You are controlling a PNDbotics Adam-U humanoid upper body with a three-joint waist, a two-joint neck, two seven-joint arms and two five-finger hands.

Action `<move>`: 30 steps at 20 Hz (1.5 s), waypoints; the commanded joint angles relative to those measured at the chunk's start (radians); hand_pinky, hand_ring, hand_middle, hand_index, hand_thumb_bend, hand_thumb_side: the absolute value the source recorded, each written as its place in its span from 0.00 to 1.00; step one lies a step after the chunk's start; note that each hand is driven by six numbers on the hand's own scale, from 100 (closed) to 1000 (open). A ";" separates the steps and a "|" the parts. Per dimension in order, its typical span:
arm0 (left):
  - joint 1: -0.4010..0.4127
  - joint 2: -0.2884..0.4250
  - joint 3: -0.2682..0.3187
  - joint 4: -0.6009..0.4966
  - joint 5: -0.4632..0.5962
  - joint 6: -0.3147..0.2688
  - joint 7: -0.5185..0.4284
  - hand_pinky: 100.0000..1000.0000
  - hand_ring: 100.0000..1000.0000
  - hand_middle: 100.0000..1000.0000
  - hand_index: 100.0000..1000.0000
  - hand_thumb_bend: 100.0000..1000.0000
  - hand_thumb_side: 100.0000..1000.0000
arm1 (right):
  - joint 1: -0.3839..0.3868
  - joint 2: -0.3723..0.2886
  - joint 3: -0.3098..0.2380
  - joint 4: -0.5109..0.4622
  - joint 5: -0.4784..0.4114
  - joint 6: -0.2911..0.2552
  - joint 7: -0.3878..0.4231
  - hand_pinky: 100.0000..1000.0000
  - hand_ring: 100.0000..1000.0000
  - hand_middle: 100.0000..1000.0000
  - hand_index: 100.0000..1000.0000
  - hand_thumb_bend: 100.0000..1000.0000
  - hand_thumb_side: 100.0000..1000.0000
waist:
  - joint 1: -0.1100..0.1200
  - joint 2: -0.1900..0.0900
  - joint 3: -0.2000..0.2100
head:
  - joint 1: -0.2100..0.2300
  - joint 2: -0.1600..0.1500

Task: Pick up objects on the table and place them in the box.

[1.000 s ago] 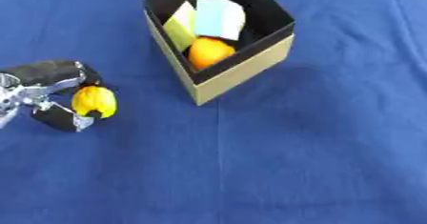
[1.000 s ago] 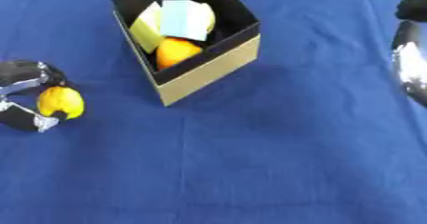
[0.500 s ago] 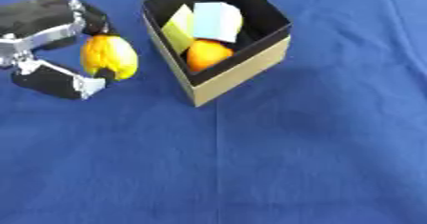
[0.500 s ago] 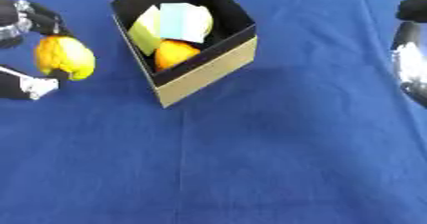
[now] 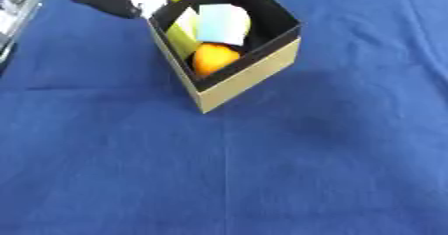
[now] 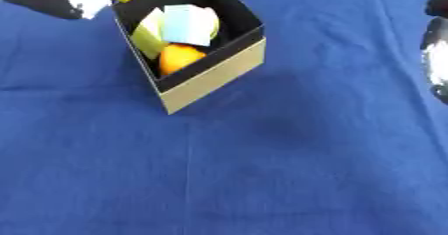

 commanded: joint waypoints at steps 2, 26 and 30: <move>-0.044 -0.034 -0.011 0.071 -0.038 -0.007 0.001 0.73 0.64 0.57 0.73 0.07 0.17 | -0.030 -0.029 0.001 -0.015 -0.011 -0.010 0.007 0.75 0.68 0.63 0.70 0.00 0.35 | 0.000 -0.010 -0.018 | 0.019 -0.022; -0.034 -0.050 0.065 0.122 -0.033 -0.056 0.053 0.78 0.74 0.72 0.85 0.28 0.39 | -0.018 -0.022 -0.005 -0.015 -0.031 -0.008 0.000 0.75 0.68 0.63 0.70 0.00 0.34 | -0.018 -0.046 0.015 | -0.027 0.021; 0.027 -0.047 0.148 0.031 0.015 -0.081 0.107 0.74 0.70 0.67 0.81 0.20 0.45 | -0.013 -0.021 -0.012 -0.015 -0.033 -0.011 -0.010 0.75 0.68 0.63 0.70 0.00 0.33 | -0.024 -0.052 0.038 | -0.036 0.033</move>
